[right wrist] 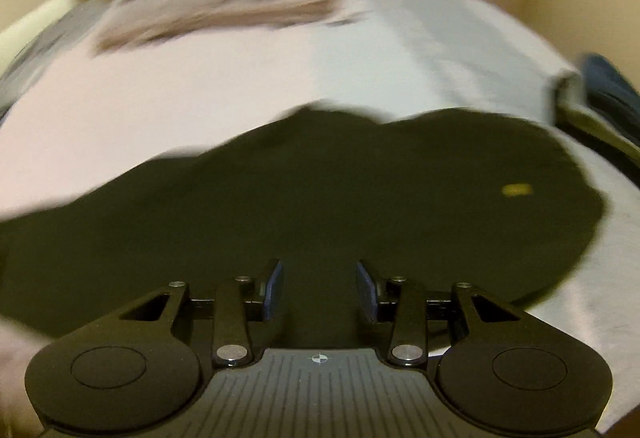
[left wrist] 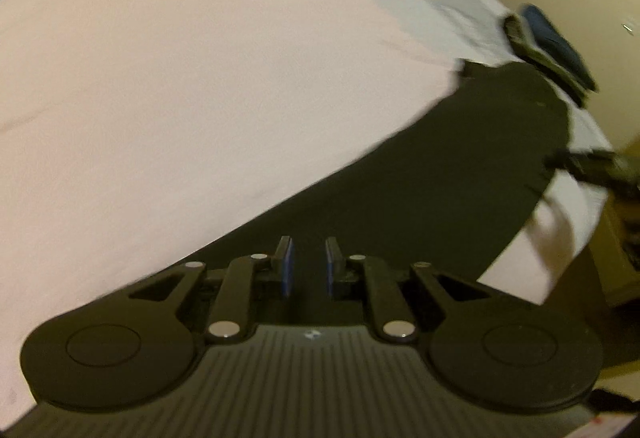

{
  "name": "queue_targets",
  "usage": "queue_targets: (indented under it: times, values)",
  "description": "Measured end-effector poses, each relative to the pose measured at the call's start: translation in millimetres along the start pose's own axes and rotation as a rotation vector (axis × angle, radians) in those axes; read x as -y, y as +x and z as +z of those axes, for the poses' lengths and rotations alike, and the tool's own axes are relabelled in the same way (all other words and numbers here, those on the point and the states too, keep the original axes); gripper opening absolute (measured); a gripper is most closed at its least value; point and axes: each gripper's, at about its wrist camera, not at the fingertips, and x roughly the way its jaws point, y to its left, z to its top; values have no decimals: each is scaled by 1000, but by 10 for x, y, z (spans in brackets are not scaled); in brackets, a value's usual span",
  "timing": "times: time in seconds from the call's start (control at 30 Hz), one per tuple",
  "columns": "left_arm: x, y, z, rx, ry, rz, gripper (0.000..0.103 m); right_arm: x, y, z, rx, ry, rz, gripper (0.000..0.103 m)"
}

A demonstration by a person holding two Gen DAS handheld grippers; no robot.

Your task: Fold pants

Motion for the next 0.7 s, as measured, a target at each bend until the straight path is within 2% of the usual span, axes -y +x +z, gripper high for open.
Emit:
queue_targets:
  times: [0.1,0.2,0.27,0.37,0.43,0.57,0.7]
  values:
    - [693,487,310,-4,86,-72,11,692,169,135,37,63,-40,37]
    - [1345,1027,562,-19,145,-136,11,1358,375,9,-13,100,-48,37]
    - [1649,1322,666,-29,166,-157,11,1665,462,-168,-47,104,33,33]
    - [2020,1682,864,-51,203,-161,11,1757,426,-239,-41,53,99,33]
    - [2161,1804,987,-51,229,-146,11,1864,439,-236,-41,103,132,33]
    - [2171,2045,1243,-75,222,-89,13,1912,430,-305,-24,73,171,33]
    - [2048,2074,1279,-116,213,-38,13,1814,338,-161,-54,76,138,34]
